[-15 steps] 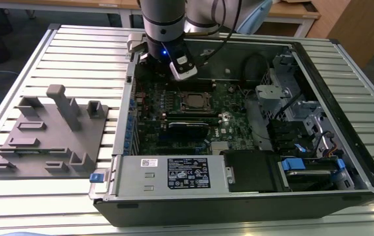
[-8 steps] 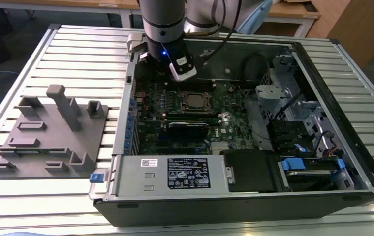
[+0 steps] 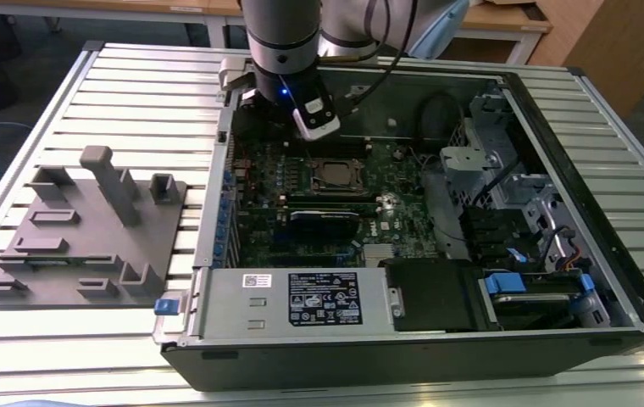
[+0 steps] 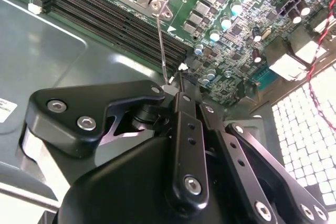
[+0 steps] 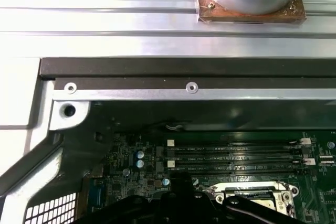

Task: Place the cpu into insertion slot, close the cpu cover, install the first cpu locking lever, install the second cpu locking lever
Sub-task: 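Install the first cpu locking lever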

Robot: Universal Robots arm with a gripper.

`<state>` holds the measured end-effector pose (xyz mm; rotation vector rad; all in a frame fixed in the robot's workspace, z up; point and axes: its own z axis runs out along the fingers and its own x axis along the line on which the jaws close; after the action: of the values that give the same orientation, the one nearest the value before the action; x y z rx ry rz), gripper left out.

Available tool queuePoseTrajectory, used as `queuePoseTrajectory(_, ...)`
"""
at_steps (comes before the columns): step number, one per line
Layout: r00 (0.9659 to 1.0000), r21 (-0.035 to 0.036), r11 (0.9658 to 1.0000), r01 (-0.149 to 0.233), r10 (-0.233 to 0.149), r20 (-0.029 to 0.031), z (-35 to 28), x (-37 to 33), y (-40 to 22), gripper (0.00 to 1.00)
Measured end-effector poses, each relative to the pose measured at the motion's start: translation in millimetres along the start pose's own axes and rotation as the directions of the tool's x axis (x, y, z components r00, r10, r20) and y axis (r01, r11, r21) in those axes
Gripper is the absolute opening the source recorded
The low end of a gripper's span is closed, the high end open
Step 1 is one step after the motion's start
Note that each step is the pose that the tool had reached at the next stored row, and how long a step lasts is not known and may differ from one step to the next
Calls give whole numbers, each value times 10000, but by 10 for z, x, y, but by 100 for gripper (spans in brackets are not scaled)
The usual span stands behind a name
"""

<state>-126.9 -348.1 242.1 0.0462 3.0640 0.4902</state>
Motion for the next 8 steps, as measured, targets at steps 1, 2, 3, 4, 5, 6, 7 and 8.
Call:
queuePoseTrajectory(1, 10000, -1, 10000, 0, 0, 1, 1, -12, 0, 11)
queuePoseTrajectory(2, 10000, 0, 10000, 0, 0, 0, 1, -24, 0, 11)
queuePoseTrajectory(3, 10000, -1, 10000, 0, 0, 1, 2, -38, 1, 11)
queuePoseTrajectory(4, 10000, -1, 10000, 0, 0, 1, 3, -53, 1, 11)
queuePoseTrajectory(5, 10000, 0, 10000, 0, 0, 1, 3, -69, 1, 11)
queuePoseTrajectory(6, 10000, 1, 10000, 1, -1, 1, 4, -85, 2, 11)
queuePoseTrajectory(7, 10000, 2, 10000, 1, -1, 1, 5, -105, 2, 11)
queuePoseTrajectory(8, 10000, 3, 10000, 0, 0, 1, 6, -123, 3, 11)
